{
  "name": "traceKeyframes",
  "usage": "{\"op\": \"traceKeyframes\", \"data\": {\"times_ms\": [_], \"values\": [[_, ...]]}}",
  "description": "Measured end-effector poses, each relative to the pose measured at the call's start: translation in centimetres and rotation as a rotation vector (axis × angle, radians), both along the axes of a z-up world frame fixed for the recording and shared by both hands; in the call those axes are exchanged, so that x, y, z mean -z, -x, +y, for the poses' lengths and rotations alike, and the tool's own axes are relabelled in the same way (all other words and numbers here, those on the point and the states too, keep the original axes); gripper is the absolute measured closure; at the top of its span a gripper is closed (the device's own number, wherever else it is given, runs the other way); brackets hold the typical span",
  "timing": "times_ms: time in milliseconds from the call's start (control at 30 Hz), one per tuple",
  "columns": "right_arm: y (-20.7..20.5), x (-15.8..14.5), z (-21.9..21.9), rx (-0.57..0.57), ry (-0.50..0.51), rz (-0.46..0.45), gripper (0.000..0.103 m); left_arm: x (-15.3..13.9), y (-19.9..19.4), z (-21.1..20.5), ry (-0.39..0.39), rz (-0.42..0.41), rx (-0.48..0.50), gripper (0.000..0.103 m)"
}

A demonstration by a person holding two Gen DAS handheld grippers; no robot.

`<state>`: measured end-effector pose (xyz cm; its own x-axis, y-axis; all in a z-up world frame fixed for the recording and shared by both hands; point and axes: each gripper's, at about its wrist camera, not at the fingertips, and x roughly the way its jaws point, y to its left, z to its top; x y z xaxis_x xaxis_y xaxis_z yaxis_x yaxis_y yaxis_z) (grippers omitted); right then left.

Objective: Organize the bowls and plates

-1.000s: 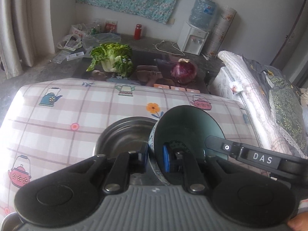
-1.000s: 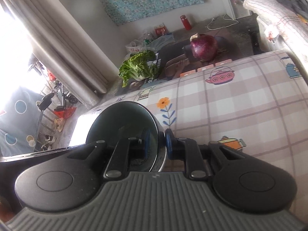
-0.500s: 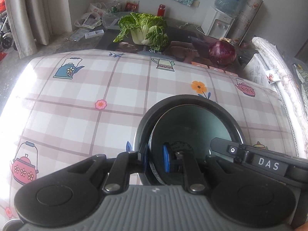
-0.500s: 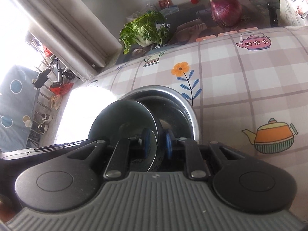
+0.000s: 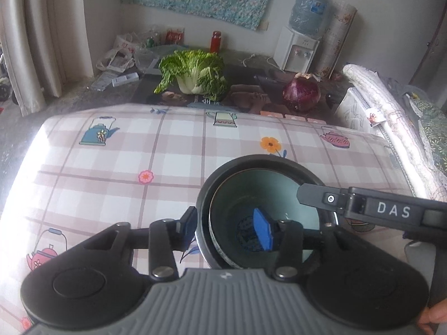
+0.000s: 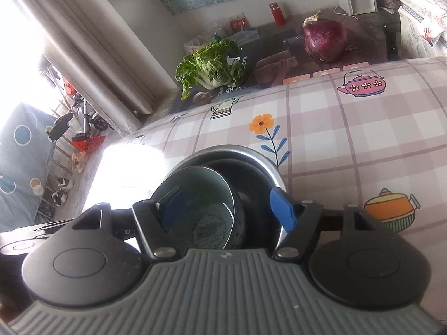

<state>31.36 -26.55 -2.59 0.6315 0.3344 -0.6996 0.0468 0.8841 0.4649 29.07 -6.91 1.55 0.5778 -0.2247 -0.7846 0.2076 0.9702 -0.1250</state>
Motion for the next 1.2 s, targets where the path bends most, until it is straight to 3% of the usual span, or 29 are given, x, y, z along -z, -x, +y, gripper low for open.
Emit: {"op": "traceKeyframes", "data": {"times_ms": [167, 267, 433, 633, 900, 1200], "values": [[3.0, -2.1, -1.1, 0.028, -0.041, -0.033, 0.035, -2.7, 3.5, 2.0, 0.025, -0.081, 0.035, 0.035], [6.0, -3.6, -1.7, 0.029, -0.066, -0.062, 0.035, -3.7, 6.3, 4.7, 0.045, -0.119, 0.045, 0.028], [12.2, -5.7, -2.3, 0.024, -0.081, -0.096, 0.034, -4.2, 11.8, 10.0, 0.006, -0.200, 0.001, 0.020], [18.4, -5.8, 0.0, -0.018, -0.110, -0.087, 0.034, -2.8, 17.4, 16.4, 0.005, -0.197, -0.127, 0.020], [24.7, -3.8, 8.9, -0.150, -0.145, -0.054, 0.034, 0.5, 24.5, 22.8, 0.032, -0.202, -0.323, 0.022], [28.6, 0.6, 16.0, -0.219, -0.164, 0.044, 0.037, 3.9, 26.5, 25.2, 0.045, -0.132, -0.379, 0.028]]}}
